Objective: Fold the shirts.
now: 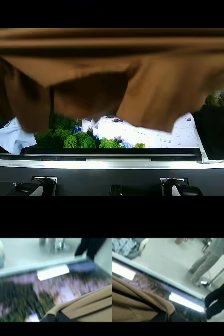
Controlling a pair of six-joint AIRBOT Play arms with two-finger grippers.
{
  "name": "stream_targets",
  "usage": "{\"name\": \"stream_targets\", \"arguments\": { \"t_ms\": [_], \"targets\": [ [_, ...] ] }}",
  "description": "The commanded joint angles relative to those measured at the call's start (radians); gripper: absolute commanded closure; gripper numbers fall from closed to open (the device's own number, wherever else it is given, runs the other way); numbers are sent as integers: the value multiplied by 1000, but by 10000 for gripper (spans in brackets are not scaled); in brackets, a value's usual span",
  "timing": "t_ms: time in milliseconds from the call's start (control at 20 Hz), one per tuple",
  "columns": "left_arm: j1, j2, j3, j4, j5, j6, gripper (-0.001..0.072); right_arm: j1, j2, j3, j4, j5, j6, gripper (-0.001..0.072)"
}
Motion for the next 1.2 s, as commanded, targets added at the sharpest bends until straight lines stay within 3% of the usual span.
{"name": "stream_targets", "arguments": {
  "t_ms": [0,100,200,350,450,600,700,800,850,900,950,1000,1050,1150],
  "targets": [
    [1,-9,-131,0,-93,-9,679,0,-76,-1,-55,211,-15,673],
    [1,-44,-297,0,-92,-8,679,0,-197,-53,-51,323,-42,675],
    [1,-106,-486,0,-58,21,679,0,-336,-153,-39,328,-77,674],
    [2,-286,-655,0,101,107,678,0,-575,-278,-29,81,-76,674],
    [2,-459,-608,0,181,159,678,0,-721,-278,26,-135,-71,673],
    [8,-711,-408,0,253,205,678,0,-853,-278,106,-428,84,672],
    [9,-851,-265,0,256,203,677,0,-911,-278,182,-539,167,672],
    [6,-941,-183,-1,255,140,676,0,-962,-278,285,-555,178,672],
    [5,-965,-165,-1,248,83,624,0,-980,-278,324,-539,178,672],
    [9,-970,-158,0,235,55,405,0,-986,-278,347,-517,178,654],
    [21,-963,-150,1,200,54,108,-5,-978,-275,355,-483,177,463],
    [42,-954,-132,15,146,54,32,-15,-959,-270,354,-435,166,232],
    [78,-937,-111,38,74,53,33,-36,-930,-261,352,-362,111,141],
    [170,-885,-113,46,-36,31,41,-103,-864,-256,329,-201,32,140]
  ]
}}
